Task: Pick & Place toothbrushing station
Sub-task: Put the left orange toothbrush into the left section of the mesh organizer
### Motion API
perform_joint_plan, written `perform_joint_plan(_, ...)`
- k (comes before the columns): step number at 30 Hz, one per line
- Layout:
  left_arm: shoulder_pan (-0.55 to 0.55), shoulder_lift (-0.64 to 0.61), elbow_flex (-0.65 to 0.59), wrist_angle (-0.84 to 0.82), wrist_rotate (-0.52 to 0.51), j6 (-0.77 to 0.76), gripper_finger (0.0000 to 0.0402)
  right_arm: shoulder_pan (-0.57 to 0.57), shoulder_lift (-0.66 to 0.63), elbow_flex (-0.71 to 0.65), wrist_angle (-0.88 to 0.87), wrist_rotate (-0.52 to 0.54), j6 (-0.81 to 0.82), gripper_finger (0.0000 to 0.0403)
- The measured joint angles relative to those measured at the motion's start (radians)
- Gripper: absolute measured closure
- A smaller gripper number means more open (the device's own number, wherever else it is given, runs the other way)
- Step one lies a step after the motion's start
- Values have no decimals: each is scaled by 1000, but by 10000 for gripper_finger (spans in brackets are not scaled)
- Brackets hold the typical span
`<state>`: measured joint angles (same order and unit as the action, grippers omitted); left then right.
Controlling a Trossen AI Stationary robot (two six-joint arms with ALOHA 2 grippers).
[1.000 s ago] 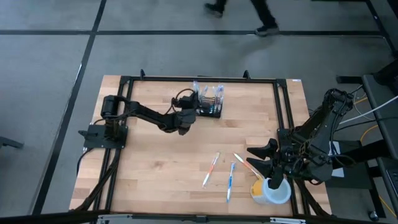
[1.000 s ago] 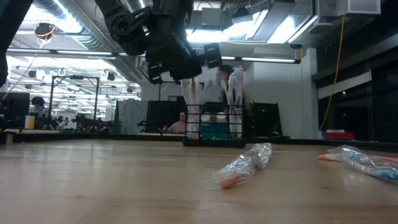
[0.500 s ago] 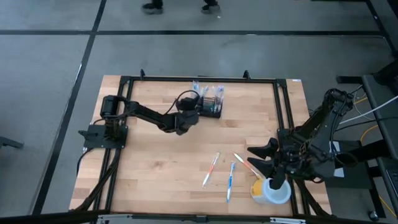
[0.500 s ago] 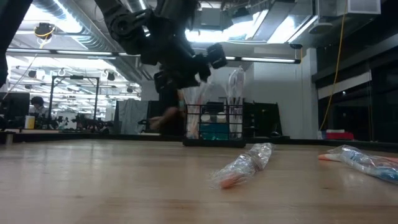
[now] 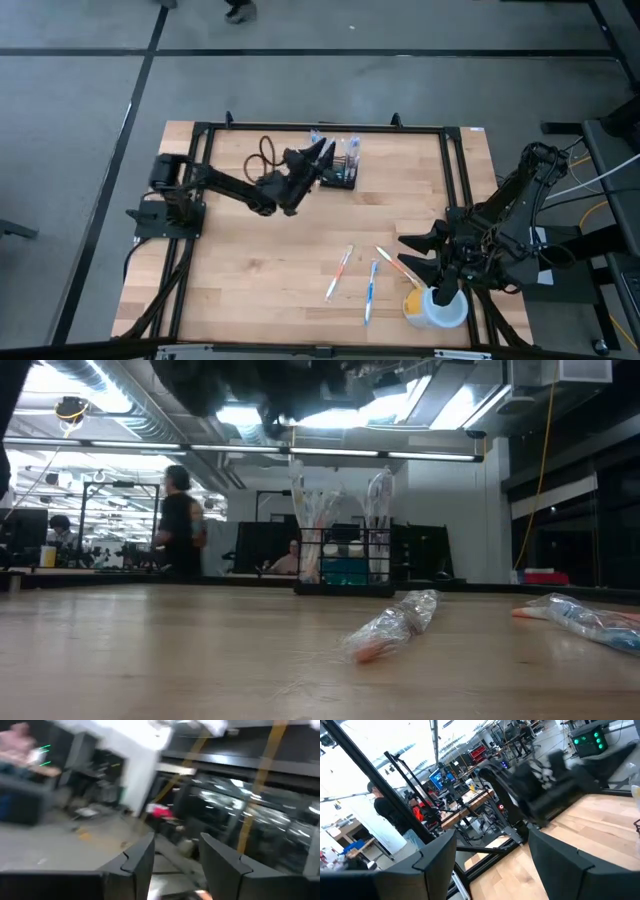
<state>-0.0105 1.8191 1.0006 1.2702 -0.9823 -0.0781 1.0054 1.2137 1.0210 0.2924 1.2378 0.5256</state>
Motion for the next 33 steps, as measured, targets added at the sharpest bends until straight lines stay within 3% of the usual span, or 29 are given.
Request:
perform_joint_plan(2,-44,-62,1,-113,38,46,254,0,0,0,-10,-13,4,152)
perform_joint_plan(4,-103,-129,1,-376,40,-36,258,0,0,0,-16,-24,17,152)
perform_joint_plan(8,-243,-224,3,-990,198,-505,270,15,0,0,-24,-25,20,152)
perform_joint_plan(10,-330,-218,1,-1180,265,-760,277,16,0,0,-24,-23,17,152)
perform_joint_plan(13,-442,-177,0,-1236,279,-1016,287,16,0,0,-24,-23,15,152)
perform_joint_plan(16,-461,-96,43,-1230,332,-1154,290,16,0,0,-24,-23,12,152)
perform_joint_plan(20,-412,57,197,-1297,504,-1181,291,18,0,0,-23,-31,12,152)
perform_joint_plan(26,-338,241,459,-1629,592,-1227,290,36,0,0,15,-45,-6,152)
perform_joint_plan(33,-299,356,569,-1638,676,-1177,290,62,0,0,84,-25,-86,152)
